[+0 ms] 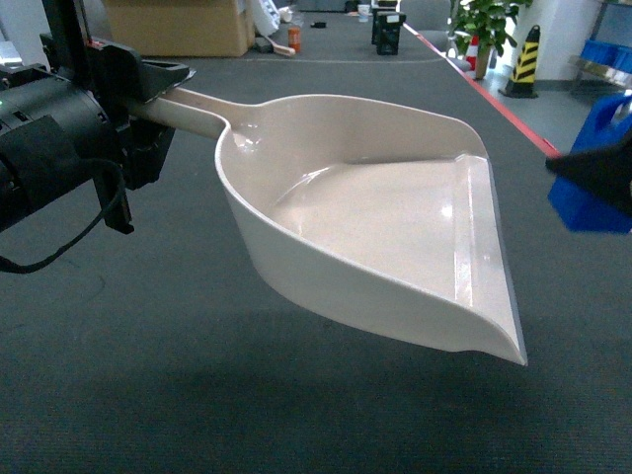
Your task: Place part in tray to right shelf
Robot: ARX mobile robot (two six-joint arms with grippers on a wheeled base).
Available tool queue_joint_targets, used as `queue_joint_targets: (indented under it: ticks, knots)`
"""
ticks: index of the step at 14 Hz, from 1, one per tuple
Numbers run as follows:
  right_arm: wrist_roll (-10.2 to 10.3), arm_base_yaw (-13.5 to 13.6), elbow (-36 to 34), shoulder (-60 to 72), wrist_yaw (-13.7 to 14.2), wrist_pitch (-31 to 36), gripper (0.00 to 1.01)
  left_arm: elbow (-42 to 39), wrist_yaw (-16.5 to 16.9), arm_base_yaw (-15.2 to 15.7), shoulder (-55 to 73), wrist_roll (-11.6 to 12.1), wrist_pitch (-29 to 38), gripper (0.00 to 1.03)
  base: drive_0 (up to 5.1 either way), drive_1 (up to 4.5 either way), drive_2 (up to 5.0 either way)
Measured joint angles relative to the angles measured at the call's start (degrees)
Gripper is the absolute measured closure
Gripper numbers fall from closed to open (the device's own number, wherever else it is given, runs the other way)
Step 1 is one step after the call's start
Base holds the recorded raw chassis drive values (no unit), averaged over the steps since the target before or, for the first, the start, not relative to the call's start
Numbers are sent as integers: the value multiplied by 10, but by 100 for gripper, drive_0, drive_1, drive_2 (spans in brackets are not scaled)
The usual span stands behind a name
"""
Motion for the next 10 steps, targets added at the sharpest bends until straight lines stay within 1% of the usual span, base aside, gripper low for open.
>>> queue_joint_targets:
  ticks: [1, 2, 3, 4, 5, 6, 7, 8, 9, 10]
  knots:
    - [13, 21, -8, -58, 3, 5, 40, 0, 0, 0, 0, 0, 0, 89, 0, 0, 0]
    - [32, 56, -8, -101, 11, 26, 40, 0, 0, 0, 0, 0, 0, 89, 0, 0, 0]
    - [59, 106, -4, -128, 29, 47, 40, 0, 0, 0, 0, 0, 0, 89, 0, 0, 0]
    - [81, 153, 4, -124, 51, 57, 40, 0, 0, 0, 0, 0, 0, 89, 0, 0, 0]
    - [121, 238, 23, -56, 114, 59, 40, 0, 0, 0, 0, 0, 0, 89, 0, 0, 0]
    - [166, 277, 28, -2, 184, 80, 12, 0, 0, 0, 0, 3, -1, 89, 0, 0, 0]
    - [176, 272, 10, -40, 195, 86, 1, 0, 0, 1, 0, 4, 0, 89, 0, 0, 0]
    - [176, 269, -14, -82, 209, 93, 3, 0, 0, 1, 0, 3, 0, 89, 0, 0, 0]
    - [176, 262, -38, -130, 215, 92, 4, 0, 0, 0, 0, 3, -1, 89, 0, 0, 0]
    - [172, 250, -78, -199, 243, 91, 3, 0, 0, 0, 0, 3, 0, 89, 0, 0, 0]
